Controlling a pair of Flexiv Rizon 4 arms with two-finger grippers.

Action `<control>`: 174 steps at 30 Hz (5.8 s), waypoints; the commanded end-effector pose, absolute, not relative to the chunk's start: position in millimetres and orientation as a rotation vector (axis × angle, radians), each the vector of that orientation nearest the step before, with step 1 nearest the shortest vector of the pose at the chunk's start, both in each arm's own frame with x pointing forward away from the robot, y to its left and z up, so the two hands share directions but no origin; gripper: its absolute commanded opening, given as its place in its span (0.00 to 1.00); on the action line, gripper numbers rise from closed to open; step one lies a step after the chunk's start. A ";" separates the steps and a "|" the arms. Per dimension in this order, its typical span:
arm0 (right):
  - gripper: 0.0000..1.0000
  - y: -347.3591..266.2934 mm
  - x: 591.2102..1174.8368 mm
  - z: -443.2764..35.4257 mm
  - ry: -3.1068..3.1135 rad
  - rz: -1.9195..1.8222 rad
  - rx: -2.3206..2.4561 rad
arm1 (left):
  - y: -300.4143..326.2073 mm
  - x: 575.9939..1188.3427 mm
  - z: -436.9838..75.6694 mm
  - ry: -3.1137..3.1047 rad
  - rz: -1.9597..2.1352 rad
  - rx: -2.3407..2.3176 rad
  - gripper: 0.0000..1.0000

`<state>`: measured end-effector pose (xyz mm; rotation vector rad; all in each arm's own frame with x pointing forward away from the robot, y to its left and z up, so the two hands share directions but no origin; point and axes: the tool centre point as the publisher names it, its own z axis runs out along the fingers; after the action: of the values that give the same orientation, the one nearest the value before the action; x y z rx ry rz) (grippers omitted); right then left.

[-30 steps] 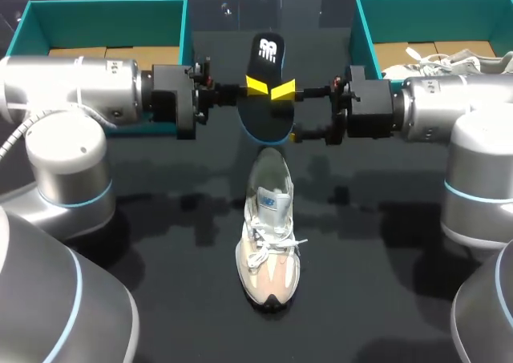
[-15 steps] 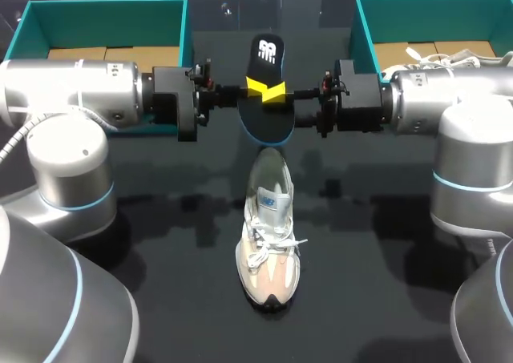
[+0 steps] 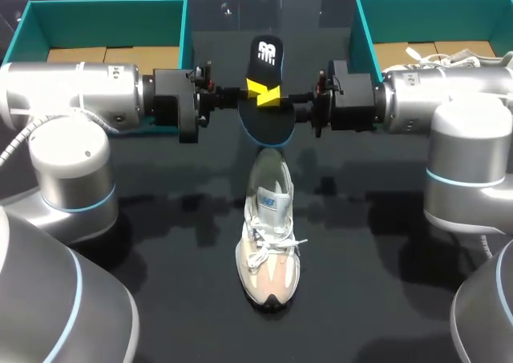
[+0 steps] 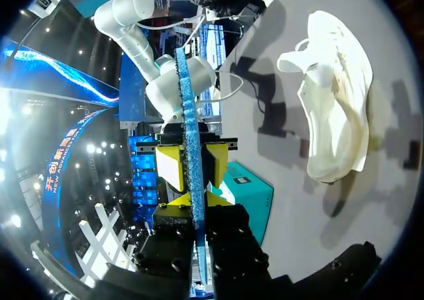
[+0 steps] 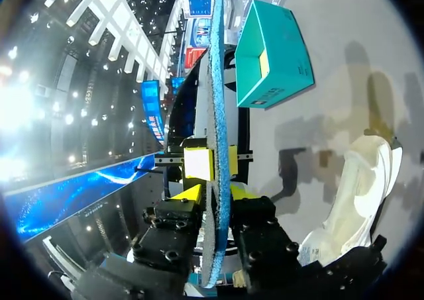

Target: Take the shoe out of the shoebox, open the shoe tongue, remove and reinsert the insole, then place the shoe into the shoebox

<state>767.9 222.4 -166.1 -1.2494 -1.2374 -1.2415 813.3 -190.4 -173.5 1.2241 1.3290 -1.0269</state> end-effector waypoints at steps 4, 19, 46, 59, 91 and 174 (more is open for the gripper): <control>0.00 224.9 767.4 -168.0 -1.235 -1.241 -1.253 | -190.8 817.0 -176.3 1.325 -1.022 1.221 0.00; 0.00 205.0 765.5 -172.1 -1.258 -1.307 -1.228 | -144.5 811.4 -167.9 1.502 -1.020 1.208 1.00; 0.00 195.0 783.5 -169.6 -1.512 -1.575 -1.152 | -111.3 815.9 -169.6 2.171 -0.962 1.050 1.00; 0.00 196.6 795.3 -191.0 -1.628 -1.568 -1.056 | -96.5 804.3 -206.4 2.759 -0.888 0.643 1.00; 0.00 195.6 809.4 -239.3 -1.606 -1.697 -0.855 | -106.0 750.6 -299.2 3.052 -0.687 0.256 1.00; 0.00 208.9 812.0 -285.1 -1.760 -2.010 -0.644 | -144.1 773.7 -375.2 3.075 -0.564 0.321 1.00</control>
<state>811.5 207.4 -284.9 -0.6489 -1.7575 -2.0124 772.8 -142.0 -374.4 0.3207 3.0729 -0.5734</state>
